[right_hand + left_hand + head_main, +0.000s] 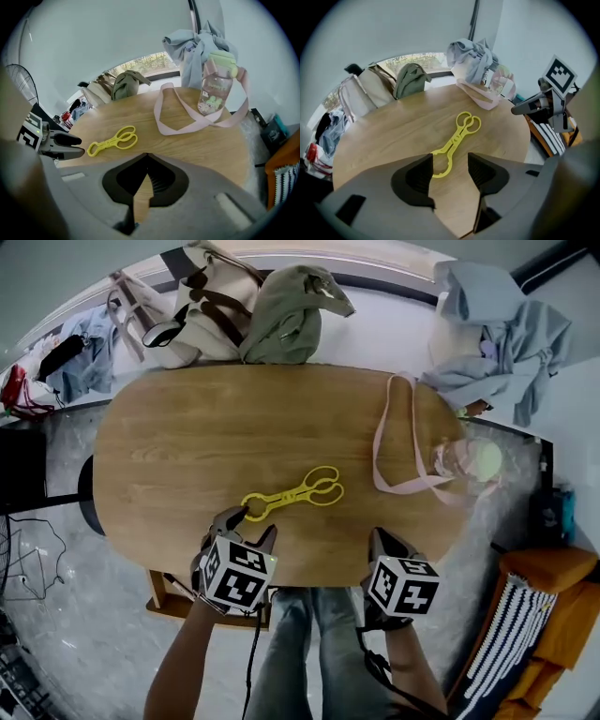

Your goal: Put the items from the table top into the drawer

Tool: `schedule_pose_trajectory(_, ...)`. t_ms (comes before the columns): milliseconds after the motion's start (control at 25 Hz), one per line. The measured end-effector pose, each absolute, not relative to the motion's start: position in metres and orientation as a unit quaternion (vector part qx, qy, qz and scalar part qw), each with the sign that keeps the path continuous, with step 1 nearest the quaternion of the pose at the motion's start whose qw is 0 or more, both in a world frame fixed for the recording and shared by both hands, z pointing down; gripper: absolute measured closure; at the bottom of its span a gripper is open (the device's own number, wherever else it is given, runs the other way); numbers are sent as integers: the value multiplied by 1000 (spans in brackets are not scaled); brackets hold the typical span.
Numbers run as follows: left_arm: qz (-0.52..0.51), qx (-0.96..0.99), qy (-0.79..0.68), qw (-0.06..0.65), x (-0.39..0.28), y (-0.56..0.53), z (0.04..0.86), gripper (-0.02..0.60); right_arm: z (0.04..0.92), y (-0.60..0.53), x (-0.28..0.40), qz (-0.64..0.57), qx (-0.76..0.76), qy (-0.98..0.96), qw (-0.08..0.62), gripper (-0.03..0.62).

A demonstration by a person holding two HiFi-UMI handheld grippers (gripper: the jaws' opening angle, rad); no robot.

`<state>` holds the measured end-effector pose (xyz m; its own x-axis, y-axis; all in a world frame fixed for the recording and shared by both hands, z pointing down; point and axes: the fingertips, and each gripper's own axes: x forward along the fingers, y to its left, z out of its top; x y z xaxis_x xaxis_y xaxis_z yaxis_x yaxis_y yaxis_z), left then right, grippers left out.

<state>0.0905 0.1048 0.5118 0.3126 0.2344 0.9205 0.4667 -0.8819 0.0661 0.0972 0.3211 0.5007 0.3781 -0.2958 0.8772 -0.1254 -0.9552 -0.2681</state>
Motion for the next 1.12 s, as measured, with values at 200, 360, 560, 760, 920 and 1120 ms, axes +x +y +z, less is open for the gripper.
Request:
schedule_pose_trajectory(200, -541, -771, -282, 180, 107, 121, 525, 350, 509, 335, 102, -550, -823, 107, 91, 589)
schedule_pose_trajectory(360, -554, -735, -331, 208, 116, 133, 540, 350, 517, 343, 108, -557, -819, 99, 97, 589)
schedule_pose_trajectory(560, -566, -683, -393, 242, 121, 147, 557, 350, 524, 349, 116, -566, -813, 93, 100, 589)
schedule_pose_trajectory(760, -551, -651, -433, 291, 126, 154, 566, 350, 526, 348, 123, -573, -809, 92, 100, 589)
schedule_pose_trajectory(920, -553, -638, -445, 298, 127, 158, 571, 370, 527, 348, 126, -575, -807, 92, 100, 589)
schedule_pose_trajectory(1120, -557, -629, -451, 301, 127, 159, 575, 413, 531, 342, 122, -584, -799, 93, 107, 589)
